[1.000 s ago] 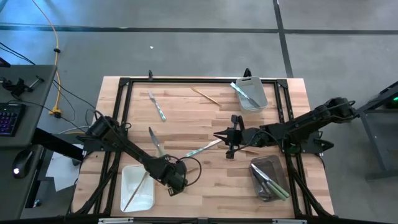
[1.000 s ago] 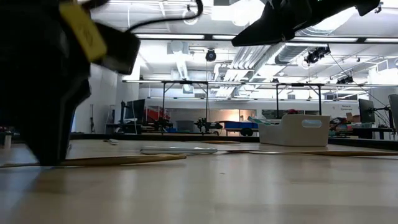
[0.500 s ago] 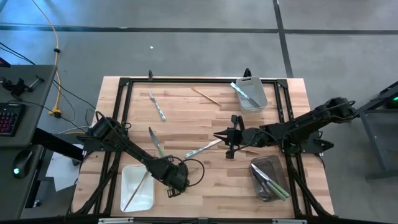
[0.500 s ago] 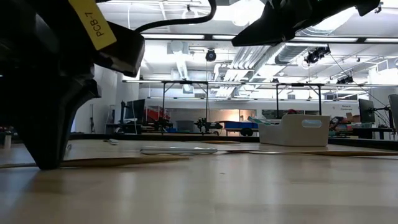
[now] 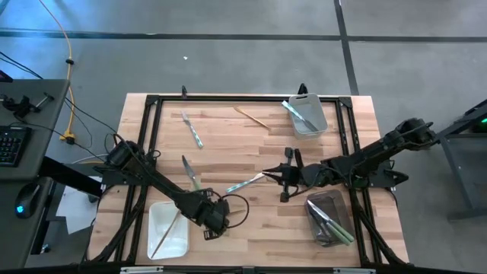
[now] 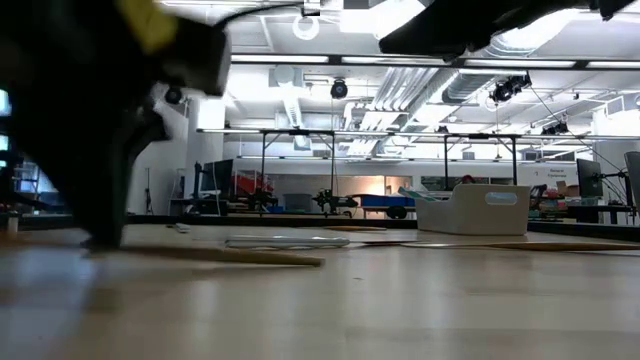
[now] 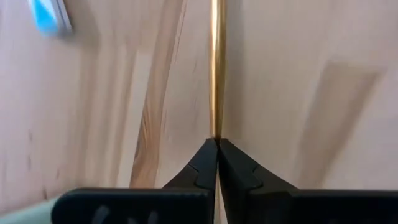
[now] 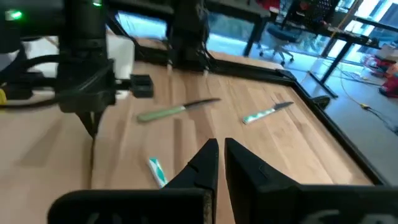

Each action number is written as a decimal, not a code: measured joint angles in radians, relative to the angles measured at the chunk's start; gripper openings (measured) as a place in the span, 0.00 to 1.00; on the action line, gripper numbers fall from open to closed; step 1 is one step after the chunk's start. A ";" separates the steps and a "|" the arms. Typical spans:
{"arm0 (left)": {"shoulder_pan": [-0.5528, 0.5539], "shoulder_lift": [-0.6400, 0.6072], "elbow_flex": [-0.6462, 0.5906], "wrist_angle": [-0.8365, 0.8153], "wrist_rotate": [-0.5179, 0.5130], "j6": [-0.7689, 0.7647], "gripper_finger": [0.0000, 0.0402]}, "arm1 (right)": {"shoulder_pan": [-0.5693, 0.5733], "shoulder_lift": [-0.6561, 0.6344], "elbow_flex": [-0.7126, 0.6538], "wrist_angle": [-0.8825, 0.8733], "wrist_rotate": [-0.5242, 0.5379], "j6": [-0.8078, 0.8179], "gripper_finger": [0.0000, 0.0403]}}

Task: Sort silverware by color (type)
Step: Put the gold table knife into the white bin

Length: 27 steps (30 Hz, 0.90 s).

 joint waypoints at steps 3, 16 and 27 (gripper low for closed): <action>-0.007 -0.010 0.005 0.014 -0.027 -0.001 0.01 | 0.013 0.017 -0.086 0.139 -0.061 0.055 0.03; -0.010 -0.011 -0.002 0.073 -0.063 -0.023 0.00 | 0.097 0.164 -0.234 0.446 -0.045 0.259 0.12; -0.032 0.003 0.000 0.085 -0.045 -0.046 0.00 | 0.104 0.184 -0.205 0.440 -0.038 0.244 0.29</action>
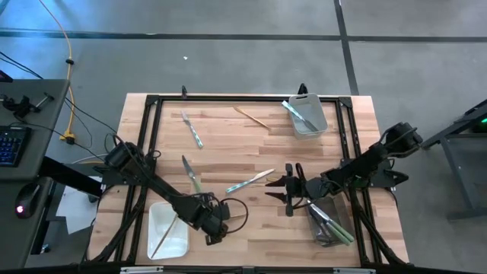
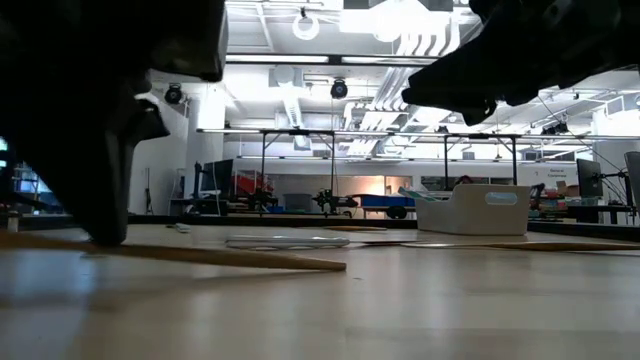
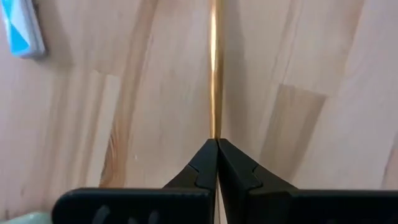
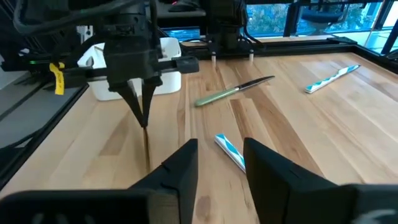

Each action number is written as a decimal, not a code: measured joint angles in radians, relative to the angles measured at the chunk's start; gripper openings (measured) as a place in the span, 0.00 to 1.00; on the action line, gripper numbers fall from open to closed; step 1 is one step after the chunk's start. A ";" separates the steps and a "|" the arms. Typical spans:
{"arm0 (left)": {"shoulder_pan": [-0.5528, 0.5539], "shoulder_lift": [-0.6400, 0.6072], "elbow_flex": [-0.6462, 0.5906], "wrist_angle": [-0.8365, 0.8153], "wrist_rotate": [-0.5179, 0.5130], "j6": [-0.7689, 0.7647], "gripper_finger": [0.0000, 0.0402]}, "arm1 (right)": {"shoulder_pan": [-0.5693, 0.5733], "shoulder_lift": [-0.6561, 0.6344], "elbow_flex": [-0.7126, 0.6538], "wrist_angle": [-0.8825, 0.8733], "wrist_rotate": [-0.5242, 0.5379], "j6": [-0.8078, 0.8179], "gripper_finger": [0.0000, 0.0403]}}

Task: Sort silverware by color (type)
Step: Put the gold table knife into the white bin

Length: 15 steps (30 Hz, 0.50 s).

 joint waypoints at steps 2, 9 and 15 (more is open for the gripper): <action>-0.006 0.011 0.000 -0.001 0.005 -0.002 0.00 | 0.000 0.000 0.000 -0.003 -0.001 0.000 0.29; -0.005 0.033 0.002 0.020 0.014 -0.017 0.00 | 0.000 0.000 0.000 -0.002 -0.002 -0.004 0.29; -0.003 0.034 0.002 0.033 0.015 -0.042 0.06 | 0.000 0.000 0.000 -0.002 -0.002 -0.010 0.29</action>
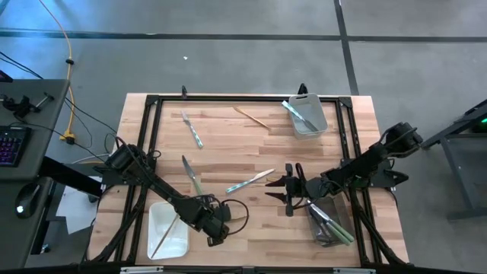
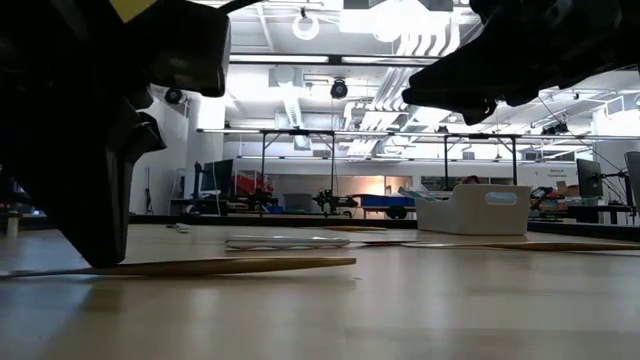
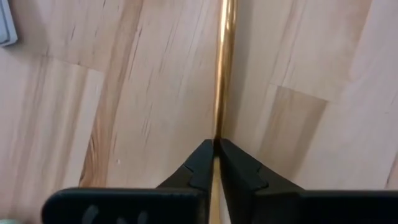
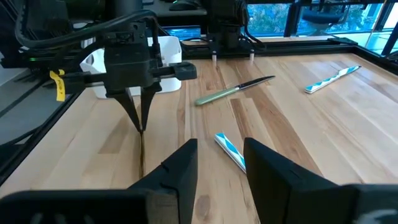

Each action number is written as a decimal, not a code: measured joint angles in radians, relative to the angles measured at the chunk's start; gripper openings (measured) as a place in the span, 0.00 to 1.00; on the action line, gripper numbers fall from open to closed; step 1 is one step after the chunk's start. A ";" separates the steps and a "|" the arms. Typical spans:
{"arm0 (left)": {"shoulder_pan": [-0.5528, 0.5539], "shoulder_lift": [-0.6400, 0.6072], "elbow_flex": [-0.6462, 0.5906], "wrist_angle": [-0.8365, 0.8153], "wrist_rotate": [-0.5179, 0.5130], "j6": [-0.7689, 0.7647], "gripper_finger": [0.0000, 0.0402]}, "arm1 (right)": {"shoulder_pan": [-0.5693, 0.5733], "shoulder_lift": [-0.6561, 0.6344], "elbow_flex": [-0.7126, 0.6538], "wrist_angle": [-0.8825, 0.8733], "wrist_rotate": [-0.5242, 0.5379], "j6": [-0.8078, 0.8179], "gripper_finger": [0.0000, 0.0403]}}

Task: Sort silverware by color (type)
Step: Put the gold table knife into the white bin

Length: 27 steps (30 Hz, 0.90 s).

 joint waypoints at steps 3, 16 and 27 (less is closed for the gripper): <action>0.010 0.003 0.012 -0.004 -0.008 0.026 0.11 | 0.000 0.000 0.000 0.000 0.000 0.000 0.29; 0.133 0.003 0.034 0.256 -0.066 0.174 0.27 | 0.000 -0.001 0.000 0.000 0.000 -0.008 0.29; 0.158 0.088 0.034 0.287 -0.047 0.178 0.29 | 0.000 -0.001 0.000 -0.005 0.000 -0.021 0.29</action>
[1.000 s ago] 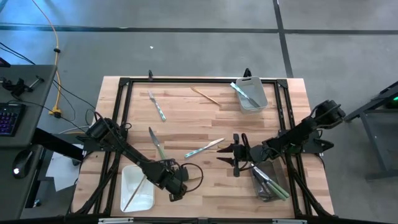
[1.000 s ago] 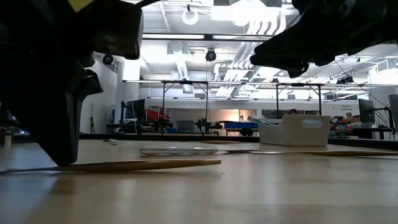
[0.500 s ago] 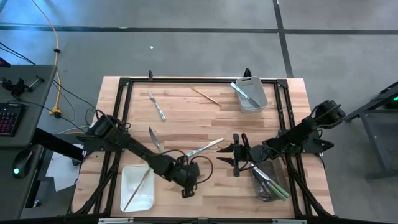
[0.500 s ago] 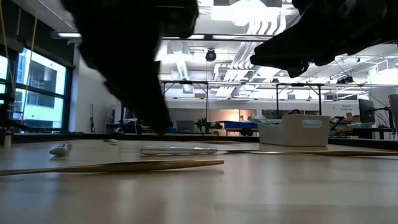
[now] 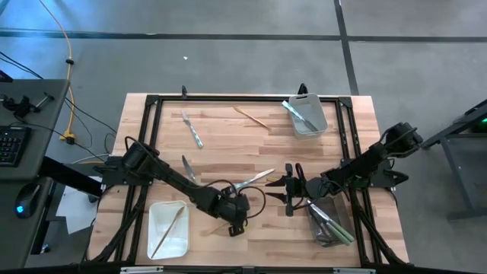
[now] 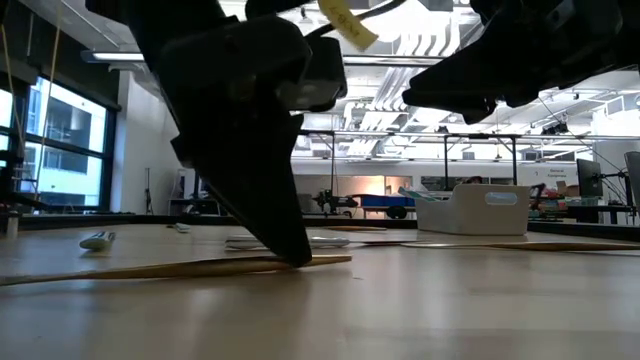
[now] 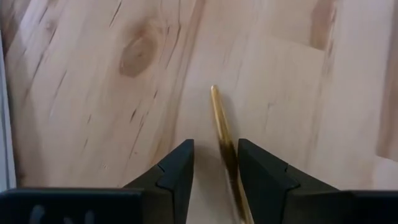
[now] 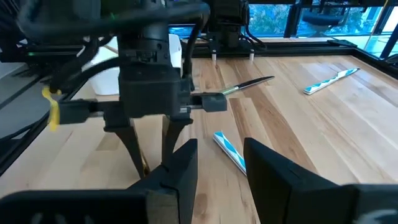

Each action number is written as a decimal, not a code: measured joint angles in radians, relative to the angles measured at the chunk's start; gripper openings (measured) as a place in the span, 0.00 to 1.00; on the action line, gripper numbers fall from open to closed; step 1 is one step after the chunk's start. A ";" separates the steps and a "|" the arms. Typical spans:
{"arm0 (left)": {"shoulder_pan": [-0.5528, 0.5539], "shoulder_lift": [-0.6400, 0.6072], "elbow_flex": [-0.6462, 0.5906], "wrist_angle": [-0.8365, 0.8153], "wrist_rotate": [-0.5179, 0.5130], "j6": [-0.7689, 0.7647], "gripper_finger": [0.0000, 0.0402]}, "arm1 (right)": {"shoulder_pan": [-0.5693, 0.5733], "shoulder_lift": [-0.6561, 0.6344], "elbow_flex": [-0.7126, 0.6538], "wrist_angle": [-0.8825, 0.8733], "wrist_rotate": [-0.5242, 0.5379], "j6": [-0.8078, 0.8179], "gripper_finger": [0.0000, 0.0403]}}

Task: Sort silverware by color (type)
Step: Put the gold table knife into the white bin

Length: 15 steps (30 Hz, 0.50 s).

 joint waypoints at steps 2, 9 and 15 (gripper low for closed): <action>0.000 0.001 0.001 -0.005 -0.001 -0.003 0.29 | 0.000 0.000 0.000 0.000 0.000 -0.005 0.29; -0.001 -0.001 0.005 -0.074 0.023 0.005 0.21 | 0.000 0.000 0.000 0.000 0.000 -0.005 0.29; -0.003 0.034 0.010 -0.143 0.084 0.019 0.05 | 0.000 0.000 0.000 0.000 0.001 -0.005 0.29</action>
